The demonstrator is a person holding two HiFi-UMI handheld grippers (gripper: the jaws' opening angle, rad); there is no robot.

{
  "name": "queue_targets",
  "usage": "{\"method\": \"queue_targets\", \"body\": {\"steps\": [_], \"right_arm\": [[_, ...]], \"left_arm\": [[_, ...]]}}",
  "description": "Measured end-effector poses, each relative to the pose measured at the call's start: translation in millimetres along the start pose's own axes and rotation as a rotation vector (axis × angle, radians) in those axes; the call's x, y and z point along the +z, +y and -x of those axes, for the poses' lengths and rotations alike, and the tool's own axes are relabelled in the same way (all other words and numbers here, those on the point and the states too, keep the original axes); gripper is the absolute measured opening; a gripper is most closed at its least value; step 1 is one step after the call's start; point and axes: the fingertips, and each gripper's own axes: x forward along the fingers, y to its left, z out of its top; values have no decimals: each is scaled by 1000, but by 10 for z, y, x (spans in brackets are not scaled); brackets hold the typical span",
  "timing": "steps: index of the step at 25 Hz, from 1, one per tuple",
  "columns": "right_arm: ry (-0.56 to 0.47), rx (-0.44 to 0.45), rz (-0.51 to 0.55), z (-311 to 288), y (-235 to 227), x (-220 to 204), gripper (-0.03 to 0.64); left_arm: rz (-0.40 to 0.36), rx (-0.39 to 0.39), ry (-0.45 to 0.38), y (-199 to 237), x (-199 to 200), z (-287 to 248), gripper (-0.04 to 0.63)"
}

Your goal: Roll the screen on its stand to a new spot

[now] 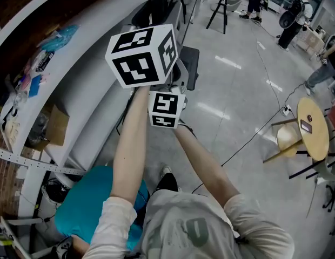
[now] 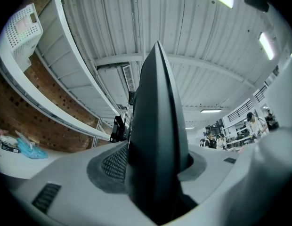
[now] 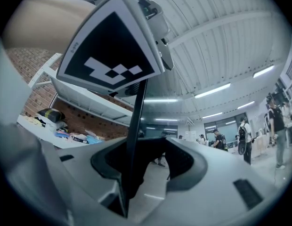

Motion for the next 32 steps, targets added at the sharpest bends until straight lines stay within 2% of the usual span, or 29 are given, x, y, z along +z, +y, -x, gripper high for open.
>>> {"method": "queue_targets", "body": {"steps": [16, 25, 32], "right_arm": [[1, 18, -32, 1035, 266, 364, 222], [-42, 115, -43, 1929, 161, 630, 224], [-38, 186, -63, 2714, -34, 902, 224]], "left_arm": [[-20, 34, 4, -464, 269, 963, 256], [-30, 103, -5, -1156, 451, 1576, 256], [-73, 172, -4, -1827, 582, 2076, 258]]}}
